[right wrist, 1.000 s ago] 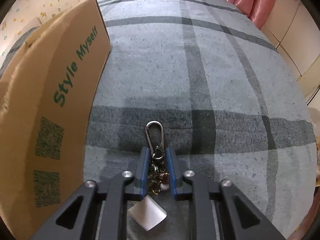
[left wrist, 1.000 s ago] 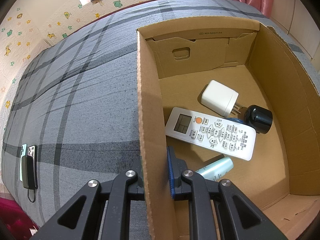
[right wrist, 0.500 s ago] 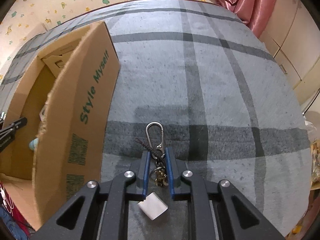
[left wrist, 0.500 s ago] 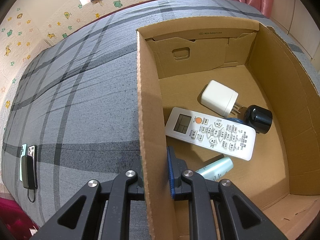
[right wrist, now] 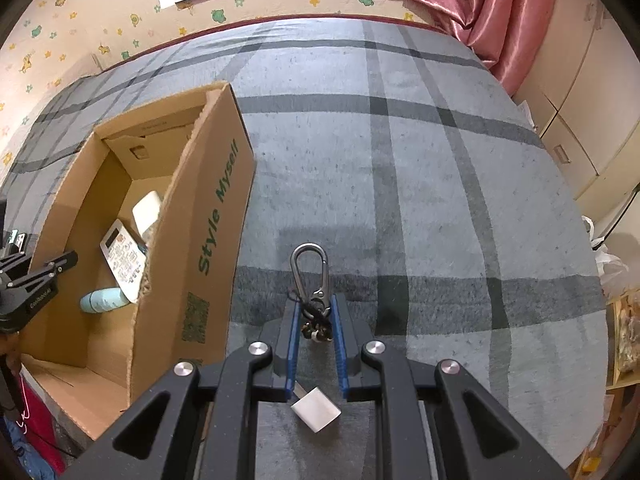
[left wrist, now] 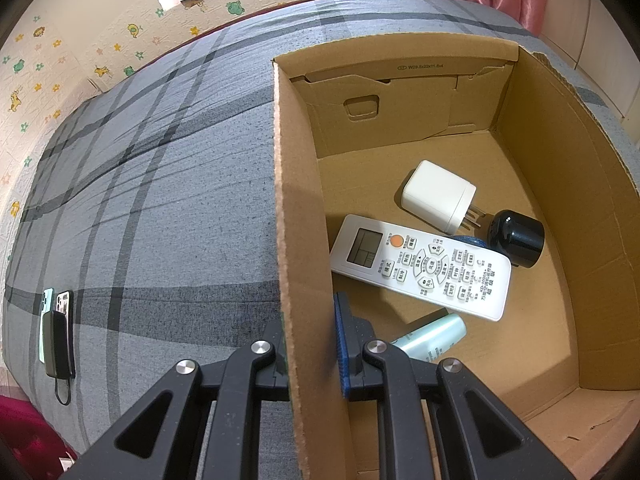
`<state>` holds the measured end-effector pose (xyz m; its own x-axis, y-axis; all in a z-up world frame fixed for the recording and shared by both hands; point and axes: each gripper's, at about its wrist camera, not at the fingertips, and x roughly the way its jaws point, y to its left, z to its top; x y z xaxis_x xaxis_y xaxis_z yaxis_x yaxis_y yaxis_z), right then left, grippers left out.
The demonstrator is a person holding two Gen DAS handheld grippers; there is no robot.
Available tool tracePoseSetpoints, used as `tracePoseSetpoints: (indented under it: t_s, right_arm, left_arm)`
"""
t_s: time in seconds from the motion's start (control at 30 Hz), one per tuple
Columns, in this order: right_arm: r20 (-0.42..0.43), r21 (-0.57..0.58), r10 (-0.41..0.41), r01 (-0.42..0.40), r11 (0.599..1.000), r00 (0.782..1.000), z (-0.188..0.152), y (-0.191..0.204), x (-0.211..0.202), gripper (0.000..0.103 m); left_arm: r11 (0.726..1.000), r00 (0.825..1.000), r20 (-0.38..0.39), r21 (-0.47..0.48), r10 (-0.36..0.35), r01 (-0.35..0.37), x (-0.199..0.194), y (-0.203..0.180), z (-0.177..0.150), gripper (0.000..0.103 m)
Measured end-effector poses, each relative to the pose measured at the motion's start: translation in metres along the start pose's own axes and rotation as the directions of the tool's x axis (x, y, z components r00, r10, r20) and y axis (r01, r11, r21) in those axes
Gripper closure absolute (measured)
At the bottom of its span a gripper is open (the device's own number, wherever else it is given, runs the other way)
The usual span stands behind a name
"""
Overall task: Organize rigid objects
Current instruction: 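Lift the keyring with the right tool and carry it over the box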
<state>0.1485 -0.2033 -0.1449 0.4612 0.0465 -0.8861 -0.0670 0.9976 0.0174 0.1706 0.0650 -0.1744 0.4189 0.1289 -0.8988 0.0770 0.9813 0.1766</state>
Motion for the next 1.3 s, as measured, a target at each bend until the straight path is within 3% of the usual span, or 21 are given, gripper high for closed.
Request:
tracePoseSetpoints:
  t_s: [0.77,1.3]
  right_arm:
    - [0.121,-0.062,0.003,0.005,0.998,0.993,0.049,0.027,-0.067,0.088]
    - [0.162,-0.153,0.107,-0.082,0.985,0.981,0.076,0.091,-0.083,0.088]
  left_arm:
    - [1.000,1.000,-0.002,-0.001,-0.004,0.004,0.000,0.000,0.001,0.087]
    - [1.000,1.000,-0.004,-0.004,-0.008,0.008,0.001,0.001,0.001,0.087]
